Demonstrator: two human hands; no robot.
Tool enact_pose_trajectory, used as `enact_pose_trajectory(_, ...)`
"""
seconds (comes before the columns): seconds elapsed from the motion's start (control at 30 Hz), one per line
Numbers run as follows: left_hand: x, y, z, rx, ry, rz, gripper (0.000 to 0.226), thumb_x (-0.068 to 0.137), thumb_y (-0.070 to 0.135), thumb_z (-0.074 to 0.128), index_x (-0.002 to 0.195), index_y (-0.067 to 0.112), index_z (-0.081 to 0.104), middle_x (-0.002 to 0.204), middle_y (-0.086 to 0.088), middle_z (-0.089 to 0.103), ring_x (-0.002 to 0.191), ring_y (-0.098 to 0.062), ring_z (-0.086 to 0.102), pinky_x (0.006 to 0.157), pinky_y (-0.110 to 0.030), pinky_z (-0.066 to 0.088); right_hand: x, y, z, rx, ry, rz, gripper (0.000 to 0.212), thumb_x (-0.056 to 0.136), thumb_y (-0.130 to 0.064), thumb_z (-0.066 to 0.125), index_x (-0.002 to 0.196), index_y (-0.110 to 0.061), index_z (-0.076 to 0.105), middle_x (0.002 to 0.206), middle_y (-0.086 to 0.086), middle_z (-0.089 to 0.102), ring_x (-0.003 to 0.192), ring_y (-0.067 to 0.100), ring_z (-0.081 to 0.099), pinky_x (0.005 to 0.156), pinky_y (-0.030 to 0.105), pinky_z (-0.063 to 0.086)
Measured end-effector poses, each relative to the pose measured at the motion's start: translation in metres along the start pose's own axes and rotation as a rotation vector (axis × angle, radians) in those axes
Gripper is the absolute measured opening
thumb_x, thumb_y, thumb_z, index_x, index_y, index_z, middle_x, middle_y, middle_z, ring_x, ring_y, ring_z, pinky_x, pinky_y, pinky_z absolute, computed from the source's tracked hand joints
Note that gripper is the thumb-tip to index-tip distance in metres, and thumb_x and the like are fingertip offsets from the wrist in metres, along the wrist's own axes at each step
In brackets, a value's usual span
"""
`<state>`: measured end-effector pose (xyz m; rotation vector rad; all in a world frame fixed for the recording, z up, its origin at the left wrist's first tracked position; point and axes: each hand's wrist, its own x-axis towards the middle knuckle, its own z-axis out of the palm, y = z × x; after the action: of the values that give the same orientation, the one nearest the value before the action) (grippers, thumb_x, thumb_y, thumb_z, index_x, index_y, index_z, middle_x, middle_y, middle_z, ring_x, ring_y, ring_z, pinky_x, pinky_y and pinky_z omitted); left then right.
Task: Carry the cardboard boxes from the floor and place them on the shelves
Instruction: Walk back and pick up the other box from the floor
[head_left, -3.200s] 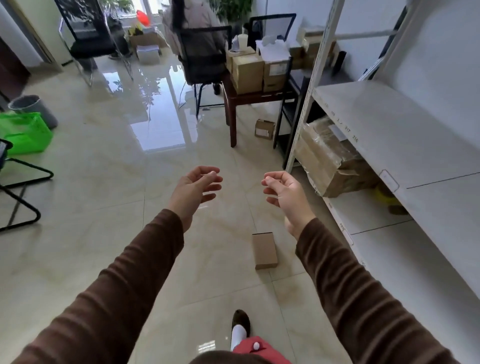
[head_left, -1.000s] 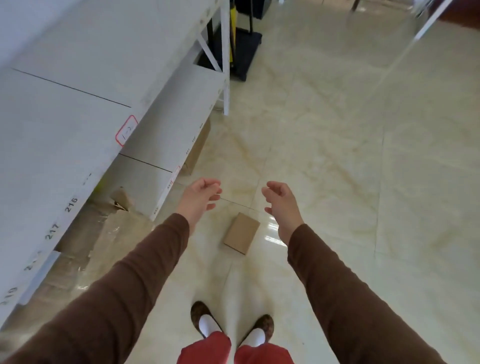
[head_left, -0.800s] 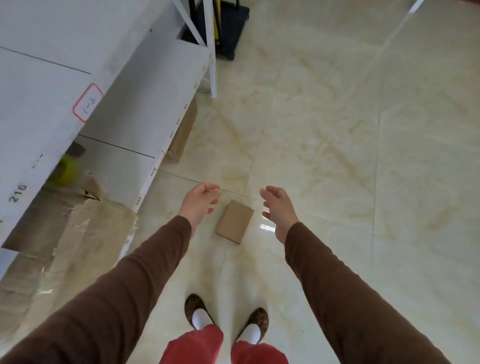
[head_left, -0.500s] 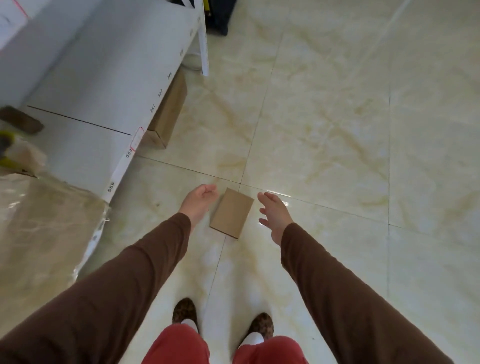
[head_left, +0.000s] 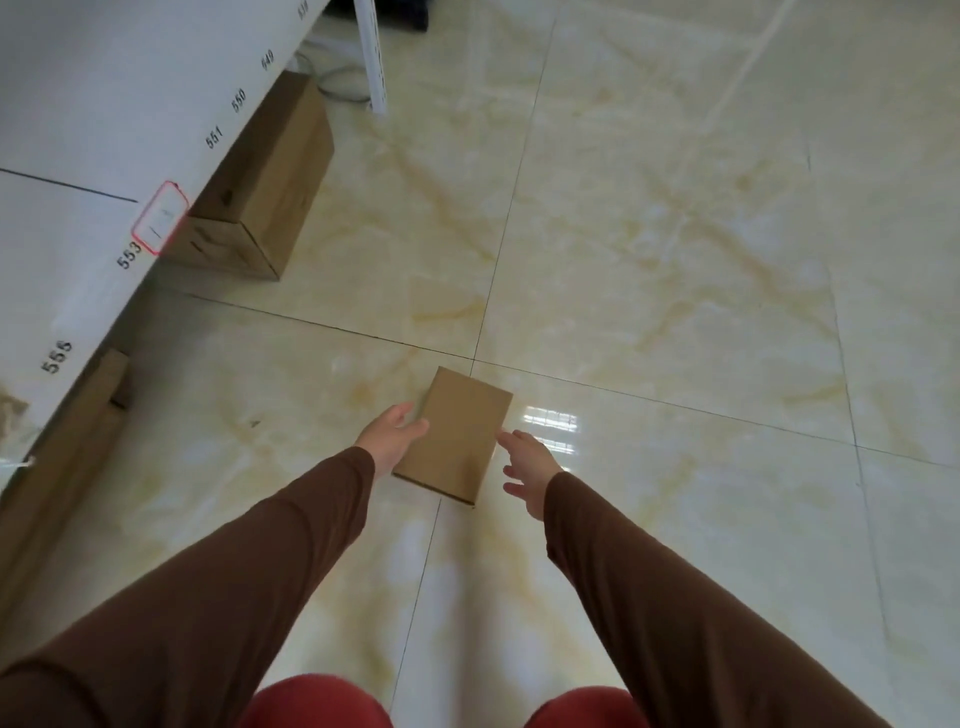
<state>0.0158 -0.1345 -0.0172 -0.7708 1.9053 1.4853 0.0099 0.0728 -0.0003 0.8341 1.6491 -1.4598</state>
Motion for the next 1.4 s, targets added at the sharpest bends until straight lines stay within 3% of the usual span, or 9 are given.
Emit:
enact_pose_trajectory(0.13, 0.038, -0.021, 0.005, 0.077, -0.042, -0.069, 0.076, 0.103, 0.04, 0.054, 0.164, 0.014, 0.018, 0.17, -0.01, 0.024, 0.156, -0.027, 0.026, 0.125, -0.038, 0.022, 0.033, 0.015, 0.005, -0.032, -0.033, 0.055, 0.076, 0.103, -0.046, 0.056, 0.165, -0.015, 0.025, 0.167, 0.008, 0.036, 0.147, 0.03, 0.043, 0.116, 0.044, 0.042)
enact_pose_trajectory(0.23, 0.056, -0.027, 0.012, 0.051, -0.082, -0.092, 0.061, 0.105, 0.032, 0.052, 0.158, 0.006, 0.036, 0.151, -0.013, 0.052, 0.135, -0.029, 0.054, 0.117, -0.042, 0.039, 0.047, 0.02, 0.009, -0.044, -0.07, 0.086, 0.071, 0.103, -0.045, 0.057, 0.16, -0.011, 0.035, 0.166, 0.01, 0.037, 0.145, 0.033, 0.045, 0.116, 0.046, 0.043)
enact_pose_trajectory(0.3, 0.052, -0.022, 0.017, 0.014, -0.1, -0.076, 0.047, 0.106, 0.026, 0.051, 0.15, 0.007, 0.047, 0.14, -0.009, 0.061, 0.116, -0.024, 0.06, 0.107, -0.035, 0.047, 0.05, 0.019, 0.012, -0.028, -0.082, 0.087, 0.067, 0.103, -0.043, 0.057, 0.159, -0.011, 0.038, 0.166, 0.009, 0.038, 0.146, 0.031, 0.044, 0.116, 0.046, 0.042)
enact_pose_trajectory(0.37, 0.043, -0.015, 0.018, -0.014, -0.098, -0.054, 0.037, 0.106, 0.023, 0.051, 0.143, 0.017, 0.048, 0.135, -0.001, 0.059, 0.115, -0.021, 0.058, 0.1, -0.029, 0.045, 0.044, 0.013, 0.012, -0.016, -0.063, 0.065, 0.065, 0.104, -0.042, 0.056, 0.158, -0.013, 0.04, 0.165, 0.006, 0.039, 0.147, 0.028, 0.044, 0.114, 0.044, 0.042)
enact_pose_trajectory(0.47, 0.02, 0.004, 0.012, -0.049, -0.088, -0.013, 0.051, 0.104, 0.026, 0.053, 0.154, 0.014, 0.044, 0.143, -0.004, 0.061, 0.123, -0.023, 0.061, 0.106, -0.034, 0.046, 0.017, -0.008, 0.007, 0.01, -0.026, -0.002, 0.066, 0.103, -0.045, 0.054, 0.161, -0.018, 0.036, 0.165, 0.001, 0.041, 0.148, 0.026, 0.042, 0.108, 0.041, 0.04)
enact_pose_trajectory(0.67, -0.082, 0.101, -0.006, -0.165, -0.015, 0.104, 0.049, 0.102, 0.029, 0.057, 0.147, 0.018, 0.038, 0.14, -0.001, 0.057, 0.11, -0.016, 0.061, 0.079, -0.025, 0.048, -0.1, -0.085, -0.013, 0.075, 0.013, -0.239, 0.056, 0.106, -0.034, 0.053, 0.159, -0.023, 0.039, 0.154, -0.002, 0.05, 0.13, 0.017, 0.049, 0.11, 0.034, 0.036)
enact_pose_trajectory(0.97, -0.299, 0.315, -0.023, -0.246, 0.027, 0.363, 0.041, 0.105, 0.015, 0.052, 0.144, 0.013, 0.038, 0.142, -0.005, 0.054, 0.097, -0.002, 0.06, 0.071, -0.019, 0.049, -0.351, -0.231, -0.075, 0.169, 0.075, -0.58, 0.045, 0.104, -0.028, 0.056, 0.148, -0.027, 0.047, 0.146, 0.0, 0.058, 0.132, 0.02, 0.059, 0.114, 0.043, 0.046)
enact_pose_trajectory(1.23, -0.495, 0.512, -0.021, -0.236, 0.003, 0.636, 0.056, 0.102, 0.028, 0.058, 0.156, 0.028, 0.042, 0.144, 0.002, 0.056, 0.12, -0.014, 0.061, 0.09, -0.023, 0.05, -0.593, -0.357, -0.159, 0.213, 0.137, -0.898, 0.043, 0.106, -0.022, 0.054, 0.147, -0.031, 0.049, 0.144, -0.005, 0.058, 0.131, 0.015, 0.058, 0.101, 0.03, 0.053)
enact_pose_trajectory(1.4, -0.553, 0.583, -0.016, -0.261, -0.022, 0.774, 0.067, 0.085, 0.049, 0.07, 0.148, 0.041, 0.048, 0.146, 0.004, 0.055, 0.133, -0.02, 0.054, 0.114, -0.045, 0.042, -0.66, -0.409, -0.198, 0.213, 0.178, -1.049, 0.045, 0.106, -0.019, 0.053, 0.148, -0.031, 0.05, 0.146, -0.005, 0.058, 0.134, 0.014, 0.055, 0.098, 0.027, 0.05)
